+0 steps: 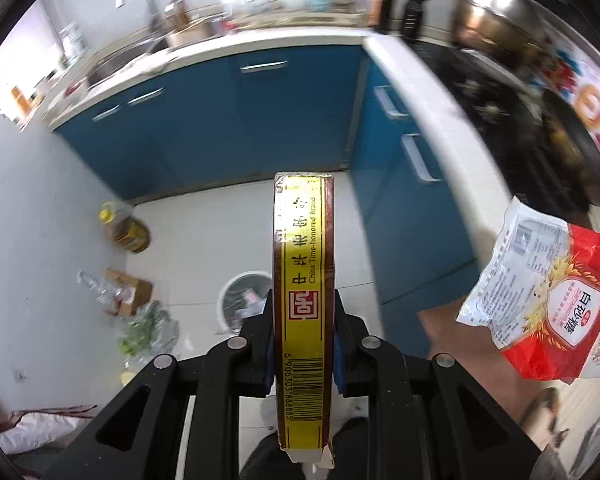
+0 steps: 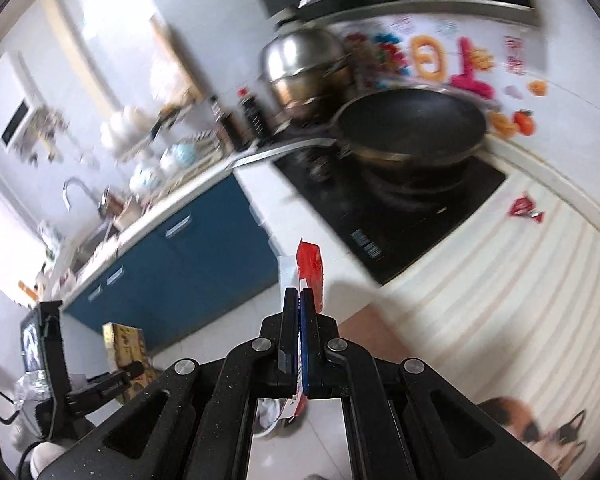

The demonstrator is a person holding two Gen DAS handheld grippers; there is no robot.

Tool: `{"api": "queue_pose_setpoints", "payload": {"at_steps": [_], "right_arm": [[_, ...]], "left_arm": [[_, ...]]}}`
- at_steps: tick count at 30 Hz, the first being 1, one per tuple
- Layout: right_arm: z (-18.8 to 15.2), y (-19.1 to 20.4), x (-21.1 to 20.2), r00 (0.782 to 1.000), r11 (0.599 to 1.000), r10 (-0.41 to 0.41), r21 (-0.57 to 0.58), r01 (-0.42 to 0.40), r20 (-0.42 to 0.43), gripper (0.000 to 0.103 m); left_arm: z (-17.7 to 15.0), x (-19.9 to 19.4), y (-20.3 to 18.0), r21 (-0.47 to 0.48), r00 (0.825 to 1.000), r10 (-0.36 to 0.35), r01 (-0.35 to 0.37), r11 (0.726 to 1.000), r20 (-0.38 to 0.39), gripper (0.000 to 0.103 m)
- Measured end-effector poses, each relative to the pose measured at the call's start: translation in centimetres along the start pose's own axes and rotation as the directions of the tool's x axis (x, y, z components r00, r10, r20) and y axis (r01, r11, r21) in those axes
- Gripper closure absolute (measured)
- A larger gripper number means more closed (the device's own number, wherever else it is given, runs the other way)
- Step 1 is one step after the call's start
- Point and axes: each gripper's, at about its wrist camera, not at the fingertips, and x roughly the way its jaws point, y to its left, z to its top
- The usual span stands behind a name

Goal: Collect trash
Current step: 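Carry the yellow box and red-and-white bag to the bin and open both tools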

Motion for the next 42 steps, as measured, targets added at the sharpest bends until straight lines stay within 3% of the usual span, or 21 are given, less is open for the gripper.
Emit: {"api": "queue_pose_setpoints", "payload": {"at_steps": [7,15,18,27,34,38,40,41,42], "right_arm": [[-7.1,9.4,8.8,0.986,0.993,0.001,-0.117,-0.021,-0.167,0.103],[-17.8,15.8,23.1,0.928,0.967,-0.033,-0.246,-0.064,-0.371,0.103],[-22.1,16.8,28.7,0.906,0.956,-0.043,-0.281,-0.085,-0.422,0.103],[-34.8,18.0,46.7,0.853,0.929,-0.06,-0.342,-0.142,-0.518,0.103],[-41.1,17.0,57.4,0.811,0.928,-0.086,-0.342,-0.146,-0.579,0.102],[-43.1,15.9,61.4,0.752,0.931,-0.123,-0.337,-0.138,-0.648,0.101],[-43.7,15.7,62.1,0.735,0.922,-0.153,-0.363,-0.135,-0.661,0.094],[-43.8,15.5,62.2,0.731,0.917,-0.167,-0.376,-0.131,-0.662,0.078],[-43.7,15.2,62.2,0.73,0.916,-0.169,-0.379,-0.131,-0.662,0.069]], "left_arm": [[-3.4,7.6,9.3,-0.063,0.987,0.114,-0.121,0.991,-0.109,0.085],[-8.9,20.9,16.2,-0.163,0.945,0.157,-0.21,0.964,-0.288,0.085],[-10.1,26.1,18.1,-0.2,0.936,0.145,-0.217,0.955,-0.322,0.085],[-11.1,42.0,20.6,-0.246,0.932,0.064,-0.159,0.956,-0.357,0.085],[-11.3,51.9,20.9,-0.298,0.913,-0.046,-0.084,0.951,-0.404,0.085],[-11.0,54.2,21.1,-0.351,0.906,-0.109,-0.046,0.935,-0.409,0.084],[-10.9,54.2,21.0,-0.35,0.905,-0.102,-0.055,0.935,-0.414,0.084],[-10.9,54.0,21.1,-0.354,0.904,-0.106,-0.053,0.934,-0.413,0.083],[-10.9,53.7,21.0,-0.356,0.904,-0.104,-0.056,0.933,-0.414,0.083]]}}
